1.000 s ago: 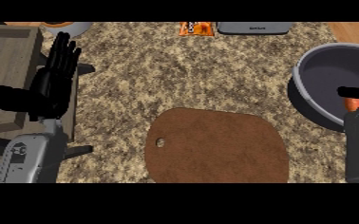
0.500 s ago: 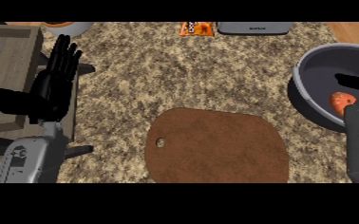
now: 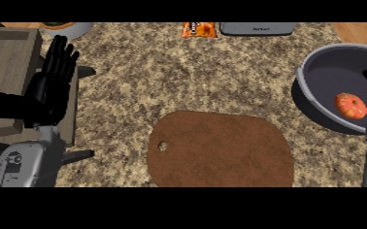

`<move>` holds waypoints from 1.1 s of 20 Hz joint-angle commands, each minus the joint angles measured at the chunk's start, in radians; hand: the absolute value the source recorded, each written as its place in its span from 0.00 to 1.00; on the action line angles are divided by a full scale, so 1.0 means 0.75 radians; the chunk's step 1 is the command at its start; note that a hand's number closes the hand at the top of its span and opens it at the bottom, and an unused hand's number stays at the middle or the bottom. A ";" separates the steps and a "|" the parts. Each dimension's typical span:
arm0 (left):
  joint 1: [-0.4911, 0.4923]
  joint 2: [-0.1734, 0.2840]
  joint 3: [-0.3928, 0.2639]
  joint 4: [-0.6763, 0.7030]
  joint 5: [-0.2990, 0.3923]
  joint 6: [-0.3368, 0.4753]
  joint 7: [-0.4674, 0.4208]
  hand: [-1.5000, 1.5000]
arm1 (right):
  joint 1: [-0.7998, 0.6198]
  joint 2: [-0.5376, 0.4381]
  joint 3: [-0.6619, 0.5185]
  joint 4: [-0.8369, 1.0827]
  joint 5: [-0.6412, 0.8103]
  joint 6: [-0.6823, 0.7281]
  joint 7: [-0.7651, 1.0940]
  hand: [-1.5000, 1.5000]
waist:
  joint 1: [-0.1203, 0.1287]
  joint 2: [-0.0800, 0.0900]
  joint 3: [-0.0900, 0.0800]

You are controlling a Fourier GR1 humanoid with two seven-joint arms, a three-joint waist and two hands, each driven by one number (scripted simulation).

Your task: Pick the squash from the cutting board and place it in the pot

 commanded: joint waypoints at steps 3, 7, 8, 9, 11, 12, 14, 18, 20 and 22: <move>0.013 -0.005 0.006 0.006 -0.010 -0.001 -0.020 0.50 | 0.264 0.091 0.016 -0.357 -0.216 -0.061 -0.116 0.00 | -0.012 -0.002 -0.001; 0.050 0.063 0.076 -0.022 0.061 -0.073 -0.004 0.50 | 0.499 0.138 -0.010 -0.644 -0.357 0.001 -0.145 0.00 | -0.018 -0.005 -0.001; 0.025 0.011 0.023 0.032 0.004 -0.040 -0.045 0.50 | 0.490 0.184 0.021 -0.708 -0.285 -0.027 -0.085 0.00 | -0.010 0.000 -0.002; 0.039 0.002 -0.001 -0.036 -0.015 -0.012 0.011 0.50 | 0.572 0.155 -0.004 -0.775 -0.344 0.044 -0.083 0.00 | -0.010 -0.002 -0.001; 0.030 -0.030 0.003 0.076 -0.023 -0.023 -0.110 0.50 | 0.657 0.194 -0.003 -0.721 -0.499 -0.042 -0.261 0.00 | -0.008 0.002 0.000; 0.021 0.054 0.085 0.038 0.065 -0.090 -0.052 0.50 | 0.733 0.182 -0.046 -0.778 -0.575 -0.003 -0.275 0.00 | -0.013 0.000 0.000; 0.054 -0.025 0.014 0.008 -0.003 -0.019 -0.050 0.50 | 0.816 0.262 -0.014 -0.919 -0.552 0.003 -0.268 0.00 | -0.007 0.000 0.000; 0.036 0.011 0.027 -0.066 0.030 -0.050 0.038 0.50 | 0.960 0.257 -0.087 -0.963 -0.755 0.065 -0.382 0.00 | -0.004 0.000 0.000; -0.016 0.002 0.040 0.059 -0.006 -0.029 -0.043 0.50 | 1.038 0.316 -0.103 -0.997 -0.833 0.066 -0.454 0.00 | -0.013 0.001 0.000; -0.022 0.010 0.036 0.031 0.001 -0.037 -0.014 0.50 | 1.169 0.317 -0.065 -1.108 -0.913 0.078 -0.447 0.00 | -0.018 -0.001 0.000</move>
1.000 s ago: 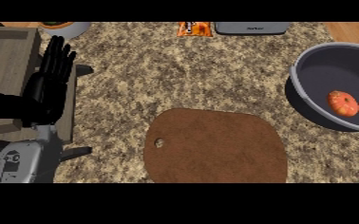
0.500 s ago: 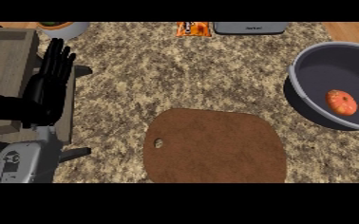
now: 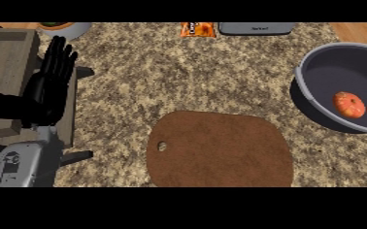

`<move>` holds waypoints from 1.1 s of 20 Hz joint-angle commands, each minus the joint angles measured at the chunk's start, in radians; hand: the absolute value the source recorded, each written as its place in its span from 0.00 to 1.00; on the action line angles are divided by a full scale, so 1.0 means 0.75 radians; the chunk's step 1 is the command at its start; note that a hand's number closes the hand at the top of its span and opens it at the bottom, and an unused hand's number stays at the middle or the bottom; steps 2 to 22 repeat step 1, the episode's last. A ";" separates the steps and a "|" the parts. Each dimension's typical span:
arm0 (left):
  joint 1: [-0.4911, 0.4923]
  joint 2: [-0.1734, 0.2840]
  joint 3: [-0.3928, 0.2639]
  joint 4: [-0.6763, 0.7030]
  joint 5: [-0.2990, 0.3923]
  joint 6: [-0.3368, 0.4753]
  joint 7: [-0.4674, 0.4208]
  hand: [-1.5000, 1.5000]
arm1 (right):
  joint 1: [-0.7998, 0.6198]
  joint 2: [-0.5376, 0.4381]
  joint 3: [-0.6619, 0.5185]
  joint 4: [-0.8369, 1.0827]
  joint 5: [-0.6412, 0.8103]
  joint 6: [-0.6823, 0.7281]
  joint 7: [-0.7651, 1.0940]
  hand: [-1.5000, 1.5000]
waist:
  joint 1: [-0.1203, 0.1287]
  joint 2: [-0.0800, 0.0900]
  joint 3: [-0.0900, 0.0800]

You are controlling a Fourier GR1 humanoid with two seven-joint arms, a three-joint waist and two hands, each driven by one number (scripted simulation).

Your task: Pick the squash from the cutting board and place it in the pot

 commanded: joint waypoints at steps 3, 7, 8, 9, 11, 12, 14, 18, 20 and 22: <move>-0.031 0.000 0.024 0.044 0.007 0.000 -0.016 0.50 | 0.176 0.036 -0.069 -0.146 -0.161 0.106 -0.062 0.00 | 0.000 -0.001 0.000; -0.031 0.000 0.024 0.044 0.007 0.000 -0.016 0.50 | 0.176 0.036 -0.069 -0.146 -0.161 0.106 -0.062 0.00 | 0.000 -0.001 0.000; -0.031 0.000 0.024 0.044 0.007 0.000 -0.016 0.50 | 0.176 0.036 -0.069 -0.146 -0.161 0.106 -0.062 0.00 | 0.000 -0.001 0.000; -0.031 0.000 0.024 0.044 0.007 0.000 -0.016 0.50 | 0.176 0.036 -0.069 -0.146 -0.161 0.106 -0.062 0.00 | 0.000 -0.001 0.000; -0.031 0.000 0.024 0.044 0.007 0.000 -0.016 0.50 | 0.176 0.036 -0.069 -0.146 -0.161 0.106 -0.062 0.00 | 0.000 -0.001 0.000; -0.031 0.000 0.024 0.044 0.007 0.000 -0.016 0.50 | 0.176 0.036 -0.069 -0.146 -0.161 0.106 -0.062 0.00 | 0.000 -0.001 0.000; -0.031 0.000 0.024 0.044 0.007 0.000 -0.016 0.50 | 0.176 0.036 -0.069 -0.146 -0.161 0.106 -0.062 0.00 | 0.000 -0.001 0.000; -0.031 0.000 0.024 0.044 0.007 0.000 -0.016 0.50 | 0.176 0.036 -0.069 -0.146 -0.161 0.106 -0.062 0.00 | 0.000 -0.001 0.000; -0.031 0.000 0.024 0.044 0.007 0.000 -0.016 0.50 | 0.176 0.036 -0.069 -0.146 -0.161 0.106 -0.062 0.00 | 0.000 -0.001 0.000; -0.031 0.000 0.024 0.044 0.007 0.000 -0.016 0.50 | 0.176 0.036 -0.069 -0.146 -0.161 0.106 -0.062 0.00 | 0.000 -0.001 0.000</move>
